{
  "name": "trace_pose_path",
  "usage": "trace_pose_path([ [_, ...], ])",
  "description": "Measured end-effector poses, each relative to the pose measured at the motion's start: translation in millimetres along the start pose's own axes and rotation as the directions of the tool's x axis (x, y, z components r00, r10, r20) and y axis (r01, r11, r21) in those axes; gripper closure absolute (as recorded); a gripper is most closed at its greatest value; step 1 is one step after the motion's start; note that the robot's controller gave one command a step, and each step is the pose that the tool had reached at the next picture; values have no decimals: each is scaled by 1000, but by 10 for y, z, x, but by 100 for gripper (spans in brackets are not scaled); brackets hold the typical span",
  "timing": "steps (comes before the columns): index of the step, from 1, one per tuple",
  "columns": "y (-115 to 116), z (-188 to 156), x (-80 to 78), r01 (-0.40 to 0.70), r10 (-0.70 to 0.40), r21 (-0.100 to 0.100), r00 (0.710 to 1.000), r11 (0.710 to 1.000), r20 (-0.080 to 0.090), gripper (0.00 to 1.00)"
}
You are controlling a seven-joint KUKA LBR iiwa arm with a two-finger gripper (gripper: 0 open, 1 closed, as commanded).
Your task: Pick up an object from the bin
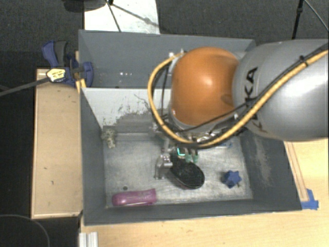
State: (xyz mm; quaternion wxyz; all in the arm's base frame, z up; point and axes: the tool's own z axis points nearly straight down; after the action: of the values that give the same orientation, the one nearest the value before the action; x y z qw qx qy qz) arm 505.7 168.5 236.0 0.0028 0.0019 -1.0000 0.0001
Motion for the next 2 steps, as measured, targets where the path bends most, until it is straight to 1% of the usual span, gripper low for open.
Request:
trace_pose_path([
  [1, -1185, 1042, -249, 51, -51, 3, 999, 999, 1, 0],
  [2, -1123, 1478, -145, -86, 86, -8, 996, 996, 5, 0],
])
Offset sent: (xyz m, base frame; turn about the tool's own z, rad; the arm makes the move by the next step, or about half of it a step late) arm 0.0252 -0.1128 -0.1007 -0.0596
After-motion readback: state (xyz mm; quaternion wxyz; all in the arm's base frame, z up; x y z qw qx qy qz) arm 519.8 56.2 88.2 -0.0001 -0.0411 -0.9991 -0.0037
